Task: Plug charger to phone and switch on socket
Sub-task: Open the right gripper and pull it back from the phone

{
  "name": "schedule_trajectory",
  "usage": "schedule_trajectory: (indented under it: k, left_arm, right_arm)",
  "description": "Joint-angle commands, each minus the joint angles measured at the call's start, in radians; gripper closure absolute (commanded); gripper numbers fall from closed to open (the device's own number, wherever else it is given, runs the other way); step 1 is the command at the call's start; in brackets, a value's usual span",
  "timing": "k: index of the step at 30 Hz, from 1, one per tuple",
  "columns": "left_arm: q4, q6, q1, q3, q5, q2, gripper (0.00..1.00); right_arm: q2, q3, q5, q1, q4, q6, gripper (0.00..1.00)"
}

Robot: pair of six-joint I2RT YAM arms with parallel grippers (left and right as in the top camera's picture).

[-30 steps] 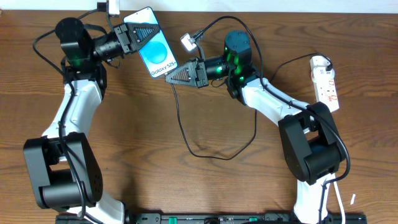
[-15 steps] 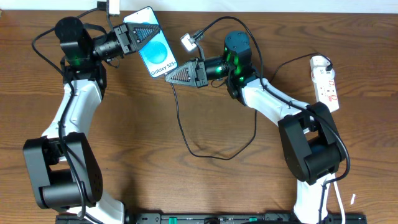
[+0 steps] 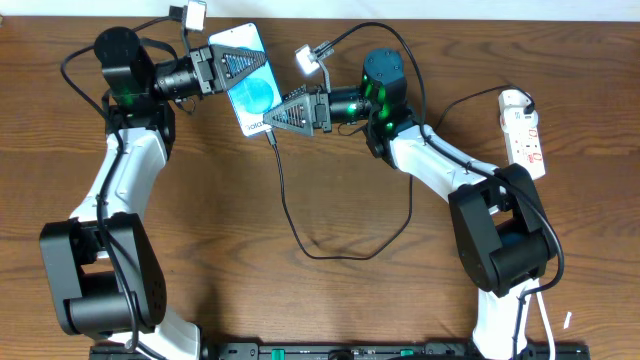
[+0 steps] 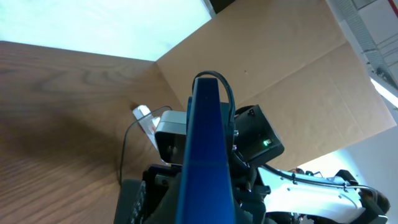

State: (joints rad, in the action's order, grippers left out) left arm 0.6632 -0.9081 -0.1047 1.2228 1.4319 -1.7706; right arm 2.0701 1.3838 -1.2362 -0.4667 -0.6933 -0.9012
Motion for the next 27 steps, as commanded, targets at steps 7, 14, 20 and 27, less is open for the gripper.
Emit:
schedule_trajectory:
  k: [7, 14, 20, 27]
  left_arm:
    - [0.012, 0.018, -0.088, 0.011, 0.016, 0.024, 0.92]
    - [0.012, 0.013, -0.142, 0.011, 0.016, 0.024, 0.92]
    - [0.011, 0.005, -0.167, 0.011, 0.016, 0.024, 0.93]
    - [0.011, 0.006, -0.167, 0.011, 0.016, 0.024, 0.93]
  right_arm:
    - [-0.005, 0.016, 0.004, 0.045, 0.000, 0.019, 0.09]
    - [-0.005, 0.016, 0.019, 0.069, 0.002, 0.048, 0.01]
    - [-0.005, 0.016, 0.092, 0.076, 0.135, 0.140, 0.01]
    - [-0.005, 0.016, 0.301, 0.075, 0.492, 0.310, 0.01]
